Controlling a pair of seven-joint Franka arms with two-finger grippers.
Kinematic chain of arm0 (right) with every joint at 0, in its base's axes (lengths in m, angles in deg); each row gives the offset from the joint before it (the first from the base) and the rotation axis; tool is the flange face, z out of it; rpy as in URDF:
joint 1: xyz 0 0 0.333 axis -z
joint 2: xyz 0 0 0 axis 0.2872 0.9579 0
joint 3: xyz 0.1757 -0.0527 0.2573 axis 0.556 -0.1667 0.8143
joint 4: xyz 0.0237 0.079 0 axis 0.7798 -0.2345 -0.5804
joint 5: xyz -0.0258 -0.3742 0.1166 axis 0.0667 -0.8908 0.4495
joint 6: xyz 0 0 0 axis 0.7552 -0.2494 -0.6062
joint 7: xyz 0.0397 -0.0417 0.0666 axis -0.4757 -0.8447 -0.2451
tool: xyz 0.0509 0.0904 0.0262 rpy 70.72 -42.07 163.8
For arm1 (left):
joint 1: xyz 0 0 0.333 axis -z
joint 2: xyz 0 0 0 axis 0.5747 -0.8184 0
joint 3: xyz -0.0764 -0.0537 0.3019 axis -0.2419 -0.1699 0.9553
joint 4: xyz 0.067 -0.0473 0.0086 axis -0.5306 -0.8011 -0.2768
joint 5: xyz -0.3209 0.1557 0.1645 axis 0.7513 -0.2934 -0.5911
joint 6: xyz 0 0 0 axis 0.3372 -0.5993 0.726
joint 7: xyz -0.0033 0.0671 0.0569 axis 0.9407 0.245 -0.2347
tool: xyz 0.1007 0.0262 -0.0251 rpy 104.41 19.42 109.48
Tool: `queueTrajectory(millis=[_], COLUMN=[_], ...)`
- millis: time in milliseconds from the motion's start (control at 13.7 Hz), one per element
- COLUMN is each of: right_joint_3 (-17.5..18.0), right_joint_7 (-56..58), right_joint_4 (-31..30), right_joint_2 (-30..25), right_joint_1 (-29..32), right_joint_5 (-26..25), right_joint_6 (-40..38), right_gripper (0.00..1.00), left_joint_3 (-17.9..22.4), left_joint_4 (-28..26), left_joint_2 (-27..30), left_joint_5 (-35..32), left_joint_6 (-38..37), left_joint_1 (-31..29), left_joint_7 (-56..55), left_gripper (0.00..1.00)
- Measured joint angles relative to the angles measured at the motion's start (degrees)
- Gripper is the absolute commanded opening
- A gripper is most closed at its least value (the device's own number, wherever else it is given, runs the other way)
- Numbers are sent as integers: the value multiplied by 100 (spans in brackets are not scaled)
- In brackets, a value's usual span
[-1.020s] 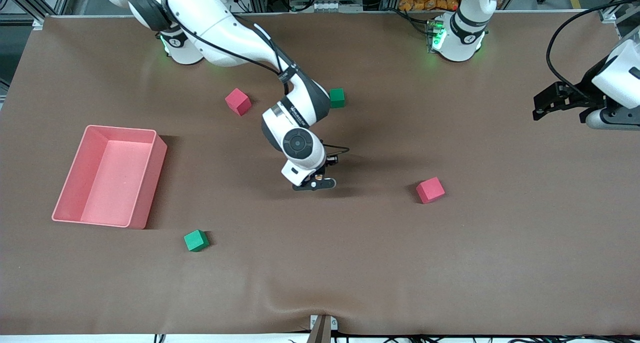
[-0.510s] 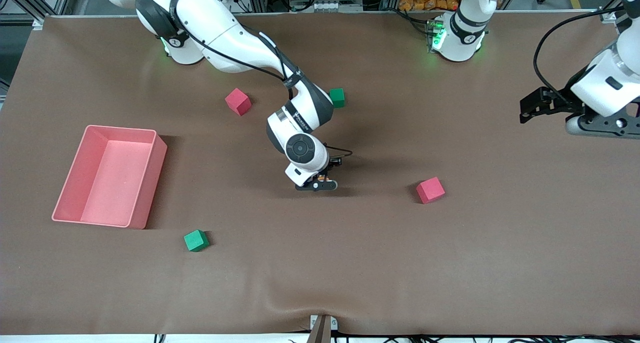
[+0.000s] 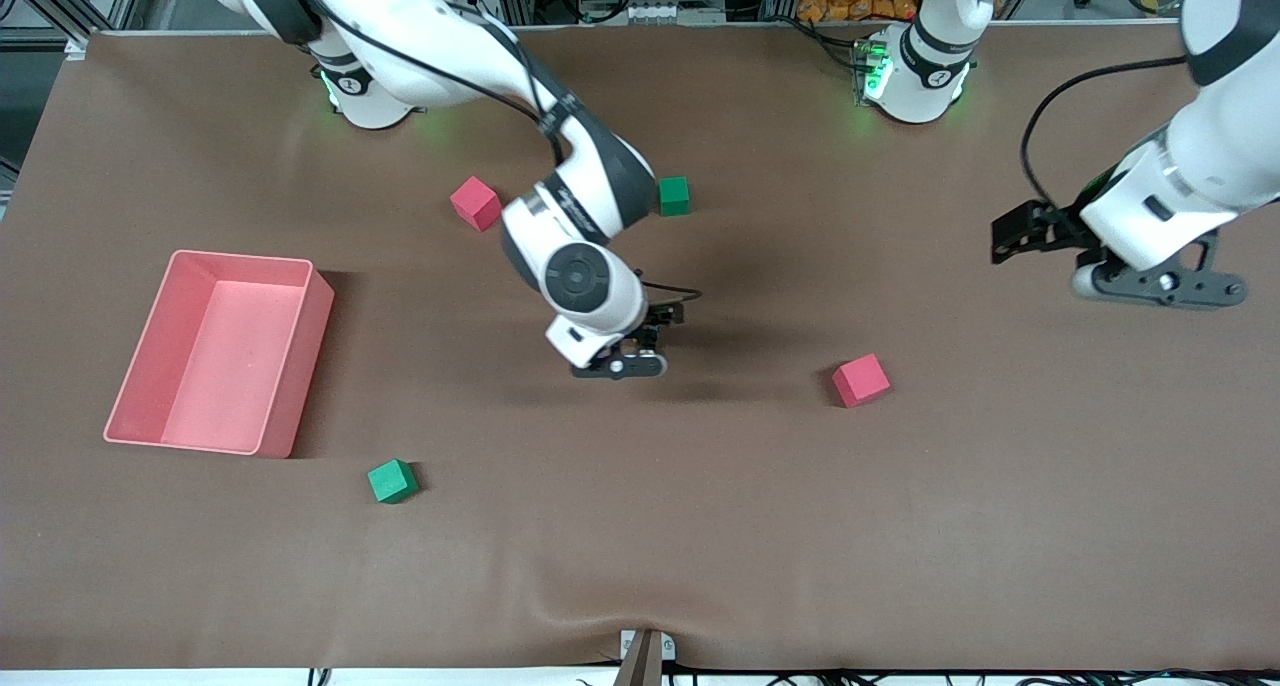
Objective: Place and upright button with both arms
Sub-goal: 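Set the button on the table with the right gripper while the left gripper approaches, then retract the right gripper while the left gripper reaches toward the button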
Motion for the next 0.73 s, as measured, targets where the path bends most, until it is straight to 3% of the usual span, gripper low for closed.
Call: queueTrajectory(millis=[291, 728], right_joint_3=[-81, -95], right_joint_7=[455, 1885], right_joint_4=[-130, -1484], right_joint_2=[-1131, -2719], right_joint_1=[1175, 2452], right_joint_5=[-189, -779], right_joint_6=[-1017, -1089], right_gripper=[100, 100], left_joint_3=[-55, -212], left_joint_4=[30, 47], left_joint_2=[-236, -922], left_joint_5=[42, 561], left_joint_6=[212, 210], left_joint_1=[277, 1120], left_joint_7=[-369, -1436], left_gripper=[100, 100])
